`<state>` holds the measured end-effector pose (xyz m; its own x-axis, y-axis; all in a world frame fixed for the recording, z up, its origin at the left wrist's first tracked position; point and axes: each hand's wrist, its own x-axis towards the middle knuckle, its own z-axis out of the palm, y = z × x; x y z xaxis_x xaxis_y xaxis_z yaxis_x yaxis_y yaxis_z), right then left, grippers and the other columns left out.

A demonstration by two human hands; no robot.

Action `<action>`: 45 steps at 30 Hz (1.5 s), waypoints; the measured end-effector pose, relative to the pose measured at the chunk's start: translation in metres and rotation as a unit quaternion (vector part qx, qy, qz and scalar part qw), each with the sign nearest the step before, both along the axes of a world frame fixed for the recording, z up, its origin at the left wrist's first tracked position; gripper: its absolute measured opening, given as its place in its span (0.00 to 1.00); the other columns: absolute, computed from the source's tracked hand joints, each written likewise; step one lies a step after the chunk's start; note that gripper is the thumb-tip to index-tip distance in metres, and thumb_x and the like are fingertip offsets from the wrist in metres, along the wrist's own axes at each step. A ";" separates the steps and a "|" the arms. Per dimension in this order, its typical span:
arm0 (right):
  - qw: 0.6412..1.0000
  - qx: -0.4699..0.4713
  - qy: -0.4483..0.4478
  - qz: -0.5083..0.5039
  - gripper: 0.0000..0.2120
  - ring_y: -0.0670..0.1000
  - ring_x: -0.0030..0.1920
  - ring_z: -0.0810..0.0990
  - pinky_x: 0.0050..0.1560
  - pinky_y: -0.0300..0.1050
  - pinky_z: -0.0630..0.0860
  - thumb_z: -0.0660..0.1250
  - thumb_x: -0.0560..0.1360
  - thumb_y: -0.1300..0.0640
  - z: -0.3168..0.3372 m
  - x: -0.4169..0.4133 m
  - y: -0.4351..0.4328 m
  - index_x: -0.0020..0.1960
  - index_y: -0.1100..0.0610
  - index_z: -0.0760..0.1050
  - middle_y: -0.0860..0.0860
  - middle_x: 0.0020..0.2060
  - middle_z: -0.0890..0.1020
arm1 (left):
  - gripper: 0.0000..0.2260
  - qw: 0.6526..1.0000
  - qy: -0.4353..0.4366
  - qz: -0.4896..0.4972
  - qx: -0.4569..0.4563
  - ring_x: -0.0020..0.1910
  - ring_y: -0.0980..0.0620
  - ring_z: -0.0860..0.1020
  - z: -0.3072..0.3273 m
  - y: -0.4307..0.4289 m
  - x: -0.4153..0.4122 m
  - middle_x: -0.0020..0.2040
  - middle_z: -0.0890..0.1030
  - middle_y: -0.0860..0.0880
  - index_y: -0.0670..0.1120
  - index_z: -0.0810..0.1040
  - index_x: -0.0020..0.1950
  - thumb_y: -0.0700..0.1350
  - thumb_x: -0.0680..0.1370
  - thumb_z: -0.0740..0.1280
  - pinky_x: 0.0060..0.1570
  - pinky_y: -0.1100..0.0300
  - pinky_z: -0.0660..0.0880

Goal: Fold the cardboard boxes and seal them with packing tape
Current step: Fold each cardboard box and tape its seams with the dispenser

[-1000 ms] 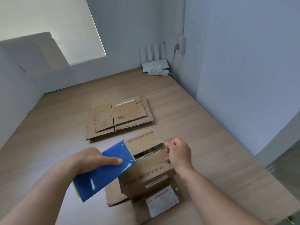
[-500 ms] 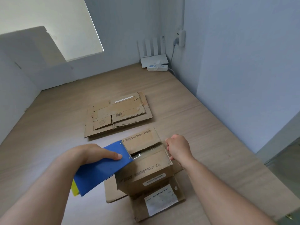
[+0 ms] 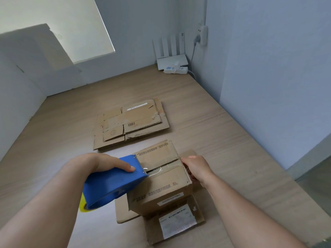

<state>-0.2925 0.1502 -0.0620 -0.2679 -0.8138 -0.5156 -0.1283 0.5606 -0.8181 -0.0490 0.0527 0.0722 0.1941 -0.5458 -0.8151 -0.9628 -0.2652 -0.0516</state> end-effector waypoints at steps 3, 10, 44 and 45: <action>0.979 0.049 0.200 0.016 0.19 0.51 0.42 0.77 0.39 0.44 0.70 0.60 0.74 0.36 -0.004 -0.008 0.003 0.46 0.53 0.71 0.49 0.42 0.79 | 0.41 1.000 -0.001 -0.014 0.001 0.48 0.48 0.78 0.001 0.002 -0.001 0.51 0.79 0.47 0.49 0.74 0.52 0.70 0.46 0.73 0.42 0.57 0.71; 0.950 -0.083 0.301 0.014 0.19 0.48 0.40 0.76 0.35 0.42 0.68 0.54 0.79 0.39 0.008 0.040 0.007 0.45 0.53 0.73 0.48 0.39 0.77 | 0.40 0.999 0.038 -0.023 -0.010 0.46 0.49 0.80 0.000 0.005 0.008 0.48 0.82 0.47 0.49 0.77 0.51 0.71 0.47 0.73 0.39 0.59 0.71; 0.968 -0.072 0.240 -0.002 0.14 0.47 0.34 0.73 0.34 0.43 0.66 0.65 0.77 0.46 0.009 0.037 -0.004 0.36 0.52 0.71 0.47 0.32 0.76 | 0.33 0.988 0.139 -0.069 0.007 0.44 0.50 0.81 -0.061 0.002 0.112 0.43 0.83 0.49 0.49 0.81 0.46 0.72 0.53 0.74 0.45 0.57 0.73; 0.967 -0.072 0.246 0.000 0.14 0.48 0.34 0.73 0.34 0.43 0.67 0.65 0.77 0.46 0.009 0.038 -0.005 0.36 0.52 0.71 0.47 0.33 0.76 | 0.31 0.989 0.129 -0.072 -0.012 0.44 0.51 0.79 -0.062 0.001 0.106 0.45 0.81 0.49 0.50 0.79 0.46 0.71 0.56 0.74 0.42 0.57 0.71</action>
<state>-0.2546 0.1454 -0.0530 -0.4523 -0.8673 -0.2077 -0.5207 0.4459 -0.7280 0.0571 0.0536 0.0099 -0.0997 -0.5724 -0.8139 -0.9712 -0.1219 0.2046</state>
